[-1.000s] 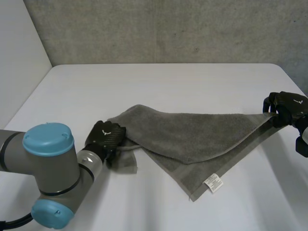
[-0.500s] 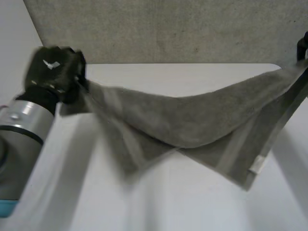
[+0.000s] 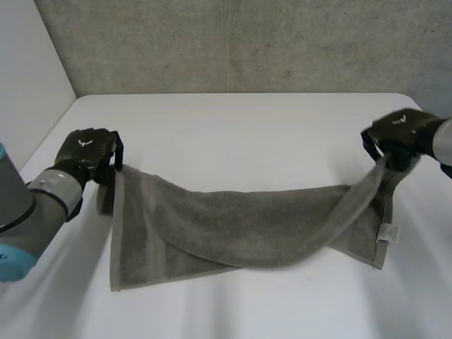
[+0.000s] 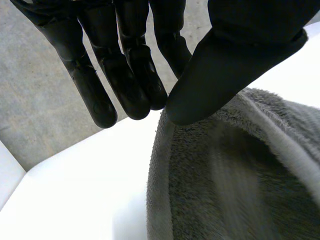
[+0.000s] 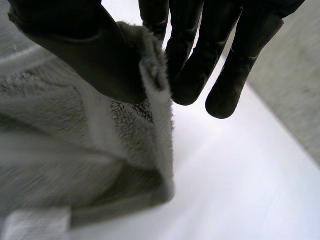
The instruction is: Fold the laundry
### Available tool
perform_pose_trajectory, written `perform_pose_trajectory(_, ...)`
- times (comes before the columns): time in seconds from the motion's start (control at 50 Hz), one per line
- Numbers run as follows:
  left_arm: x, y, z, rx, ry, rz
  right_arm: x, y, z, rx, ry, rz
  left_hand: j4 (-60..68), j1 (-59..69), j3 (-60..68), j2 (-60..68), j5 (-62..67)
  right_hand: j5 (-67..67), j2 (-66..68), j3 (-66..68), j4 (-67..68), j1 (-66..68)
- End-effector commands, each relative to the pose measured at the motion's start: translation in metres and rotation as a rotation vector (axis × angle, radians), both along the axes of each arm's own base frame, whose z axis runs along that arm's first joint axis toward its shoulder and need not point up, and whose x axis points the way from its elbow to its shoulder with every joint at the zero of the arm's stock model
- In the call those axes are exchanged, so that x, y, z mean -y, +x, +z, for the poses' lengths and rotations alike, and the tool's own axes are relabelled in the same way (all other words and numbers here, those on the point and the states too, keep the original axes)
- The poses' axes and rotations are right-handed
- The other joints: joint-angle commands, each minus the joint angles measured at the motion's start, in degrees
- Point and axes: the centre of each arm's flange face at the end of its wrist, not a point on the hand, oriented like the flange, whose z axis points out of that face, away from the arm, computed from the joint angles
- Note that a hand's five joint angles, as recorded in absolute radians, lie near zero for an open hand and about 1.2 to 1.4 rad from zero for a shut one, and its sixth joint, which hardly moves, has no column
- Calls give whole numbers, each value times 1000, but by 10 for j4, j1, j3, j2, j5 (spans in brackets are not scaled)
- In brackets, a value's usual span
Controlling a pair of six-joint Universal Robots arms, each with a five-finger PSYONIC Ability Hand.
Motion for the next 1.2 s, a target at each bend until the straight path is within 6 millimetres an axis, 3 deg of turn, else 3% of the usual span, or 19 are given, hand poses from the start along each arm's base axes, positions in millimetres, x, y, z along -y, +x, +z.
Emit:
perform_pose_trajectory(0.02,53,-10,10,-31,-159,7,35,20,13,134,-241,-87,102,137,103,103,115,32,38,31,34,36)
perform_pose_trajectory(0.2,95,-17,-15,-30,-222,39,57,27,-4,117,-347,-203,102,137,103,103,115,32,38,31,34,36)
perform_pose_trajectory(0.22,98,-16,-20,-29,-218,48,57,27,-9,113,-337,-211,-151,-116,-149,-150,-138,32,38,31,34,36)
perform_pose_trajectory(0.24,100,-16,-24,-25,-209,57,56,27,-14,111,-323,-211,-490,-455,-488,-489,-477,32,38,31,34,36)
perform_pose_trajectory(0.26,100,-16,-24,-25,-209,57,56,27,-14,111,-323,-211,-493,-459,-492,-492,-481,32,38,31,34,36)
perform_pose_trajectory(0.28,99,-15,-28,-21,-193,66,55,27,-19,107,-307,-211,-596,-562,-595,-596,-584,32,38,31,34,36)
perform_pose_trajectory(0.38,86,-10,-35,-5,-134,70,47,26,-36,89,-248,-209,-596,-561,-594,-595,-583,32,38,31,34,36)
perform_pose_trajectory(0.46,67,-7,-24,1,-118,63,38,24,-51,74,-193,-210,-596,-561,-594,-595,-583,32,38,31,34,36)
perform_pose_trajectory(0.5,42,-5,-13,13,-112,41,35,24,-56,69,-179,-208,-586,-551,-584,-585,-573,32,38,31,34,36)
perform_pose_trajectory(0.52,42,-5,-13,13,-112,41,35,24,-56,69,-179,-208,-586,-551,-584,-585,-573,32,38,31,34,36)
perform_pose_trajectory(0.56,15,-4,-6,35,-109,-8,28,23,-61,67,-158,-200,-560,-526,-559,-560,-548,32,38,31,34,36)
perform_pose_trajectory(0.58,15,-4,-6,35,-109,-8,28,23,-61,67,-158,-200,-560,-526,-559,-560,-548,32,38,31,34,36)
perform_pose_trajectory(0.6,2,-6,-4,51,-110,-45,24,23,-63,68,-148,-193,-544,-509,-542,-543,-531,32,38,31,34,36)
perform_pose_trajectory(0.62,-11,-8,-5,72,-108,-90,21,23,-65,71,-144,-184,-499,-464,-497,-498,-486,32,38,31,34,36)
perform_pose_trajectory(0.72,-36,-11,-17,152,-90,-185,14,21,-71,77,-130,-172,-438,-403,-436,-437,-425,32,38,31,34,36)
perform_pose_trajectory(0.96,-35,-15,-64,287,8,-243,8,19,-85,73,-108,-170,-459,-425,-458,-459,-447,32,38,31,34,36)
perform_pose_trajectory(1.2,-15,-19,-78,284,18,-242,7,18,-91,70,-103,-169,-446,-412,-445,-445,-434,32,38,31,34,36)
